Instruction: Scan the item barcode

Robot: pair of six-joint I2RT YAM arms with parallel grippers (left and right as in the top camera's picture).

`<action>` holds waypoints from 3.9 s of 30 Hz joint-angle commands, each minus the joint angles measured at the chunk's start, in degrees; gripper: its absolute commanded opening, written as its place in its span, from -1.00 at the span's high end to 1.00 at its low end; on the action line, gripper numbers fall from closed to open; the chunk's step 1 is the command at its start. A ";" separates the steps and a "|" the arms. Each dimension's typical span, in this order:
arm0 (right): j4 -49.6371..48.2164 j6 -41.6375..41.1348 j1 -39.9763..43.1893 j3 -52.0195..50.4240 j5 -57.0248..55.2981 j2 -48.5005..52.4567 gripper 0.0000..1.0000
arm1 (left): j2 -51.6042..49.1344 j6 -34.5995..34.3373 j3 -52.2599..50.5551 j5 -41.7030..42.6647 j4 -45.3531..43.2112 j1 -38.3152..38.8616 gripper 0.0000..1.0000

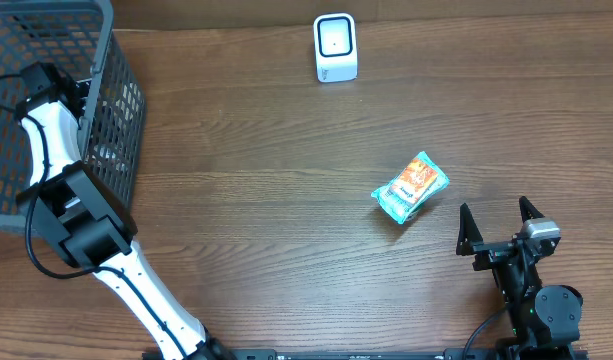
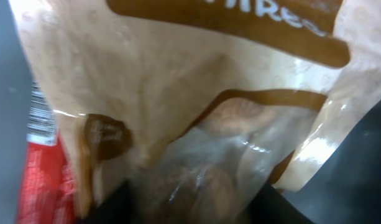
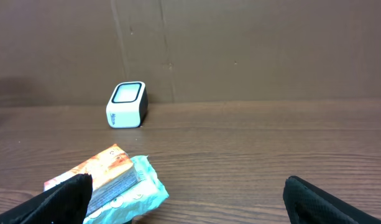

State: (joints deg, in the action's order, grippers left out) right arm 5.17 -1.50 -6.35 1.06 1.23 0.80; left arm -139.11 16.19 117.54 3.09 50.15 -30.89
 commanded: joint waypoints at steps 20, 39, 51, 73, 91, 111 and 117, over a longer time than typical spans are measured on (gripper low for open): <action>-0.35 0.04 0.37 -0.59 -0.04 -0.61 -1.00 | -12.57 -7.32 27.63 -11.47 22.53 0.52 -0.99; -0.35 0.04 0.37 -0.59 -0.04 -0.61 -1.00 | -11.21 -9.81 27.78 -27.15 20.28 0.11 -0.99; -0.35 0.04 0.37 -0.59 -0.04 -0.61 -1.00 | -11.23 -6.49 22.45 -27.67 17.05 -5.03 -1.00; -0.35 0.04 0.37 -0.59 -0.04 -0.61 -1.00 | -11.54 -0.48 2.84 -21.24 2.14 -12.00 -1.00; -0.35 0.04 0.37 -0.59 -0.04 -0.61 -1.00 | -11.54 2.25 -16.76 -11.47 -10.75 -13.53 -0.99; -0.35 0.04 0.37 -0.59 -0.04 -0.61 -1.00 | -11.54 2.05 -17.11 1.84 -5.31 -15.47 -0.31; -0.35 0.04 0.37 -0.59 -0.04 -0.61 -1.00 | -11.54 2.08 -17.11 1.84 -5.14 -15.47 0.41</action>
State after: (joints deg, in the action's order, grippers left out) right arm 5.15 -1.50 -6.37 1.06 1.26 0.80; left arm -136.73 18.65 109.71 8.16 38.98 -45.91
